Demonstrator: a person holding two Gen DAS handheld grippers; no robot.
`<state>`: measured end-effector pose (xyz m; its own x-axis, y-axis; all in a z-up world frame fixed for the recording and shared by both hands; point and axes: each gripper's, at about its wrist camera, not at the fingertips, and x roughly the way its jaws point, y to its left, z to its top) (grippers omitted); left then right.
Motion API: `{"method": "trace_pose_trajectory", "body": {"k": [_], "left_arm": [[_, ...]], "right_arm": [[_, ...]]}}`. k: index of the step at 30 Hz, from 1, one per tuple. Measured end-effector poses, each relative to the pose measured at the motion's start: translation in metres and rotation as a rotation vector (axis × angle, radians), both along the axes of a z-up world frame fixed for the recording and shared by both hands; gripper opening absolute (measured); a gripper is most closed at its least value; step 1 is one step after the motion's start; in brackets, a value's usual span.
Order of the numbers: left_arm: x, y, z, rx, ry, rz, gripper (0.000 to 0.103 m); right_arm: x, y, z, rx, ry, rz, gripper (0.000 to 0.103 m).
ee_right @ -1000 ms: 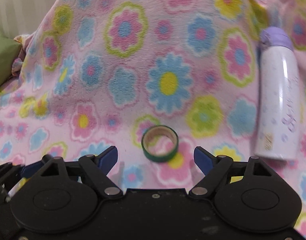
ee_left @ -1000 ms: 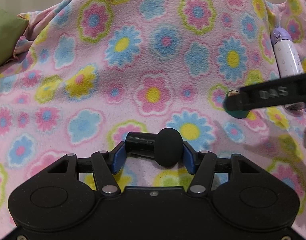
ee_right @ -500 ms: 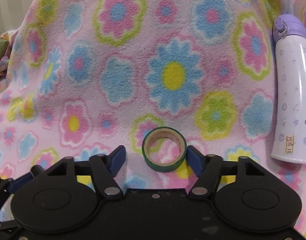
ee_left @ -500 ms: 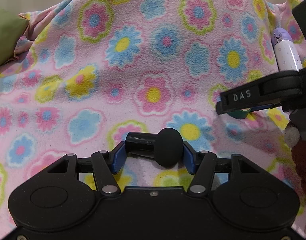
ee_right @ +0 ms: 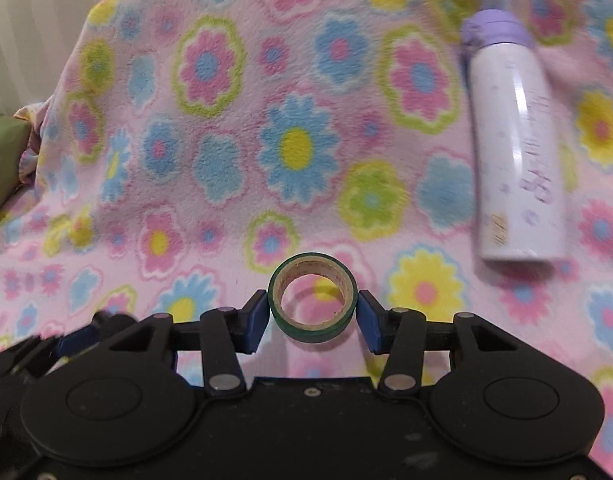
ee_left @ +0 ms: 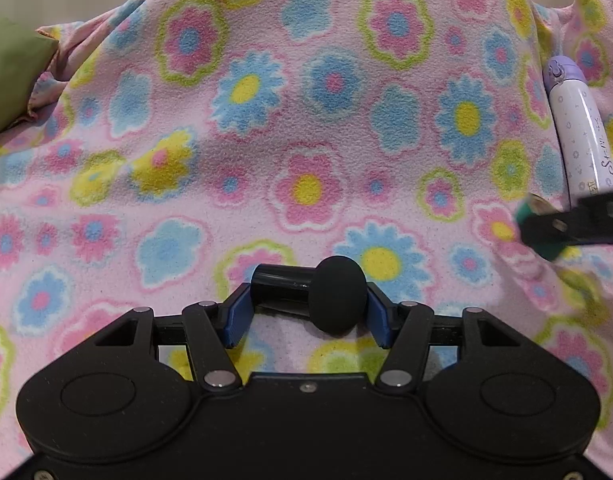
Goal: Organize soft objects
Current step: 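Lower the right tool onto the green tape roll and close on it, then carry the black applicator and green tape roll over the basket with both tools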
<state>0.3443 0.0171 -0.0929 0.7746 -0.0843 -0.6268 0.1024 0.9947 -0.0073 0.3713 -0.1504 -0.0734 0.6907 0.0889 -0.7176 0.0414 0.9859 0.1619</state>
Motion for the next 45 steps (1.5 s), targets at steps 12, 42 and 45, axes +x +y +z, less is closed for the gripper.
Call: {"method": "trace_pose_trajectory", "body": {"k": [12,42,45], "left_arm": [[0.0,-0.001,0.0,0.002,-0.001,0.0,0.056],[-0.003,-0.003,0.0,0.033,-0.027,-0.02,0.055],[-0.003,-0.002,0.001,0.024,-0.028,-0.02,0.055]], "right_arm": [[-0.071,-0.003,0.003,-0.036,-0.002,-0.021,0.047],[-0.099,-0.005,-0.002,0.08,0.021,0.007,0.047],[-0.1,-0.006,-0.001,0.086,0.025,0.005,0.047]]}}
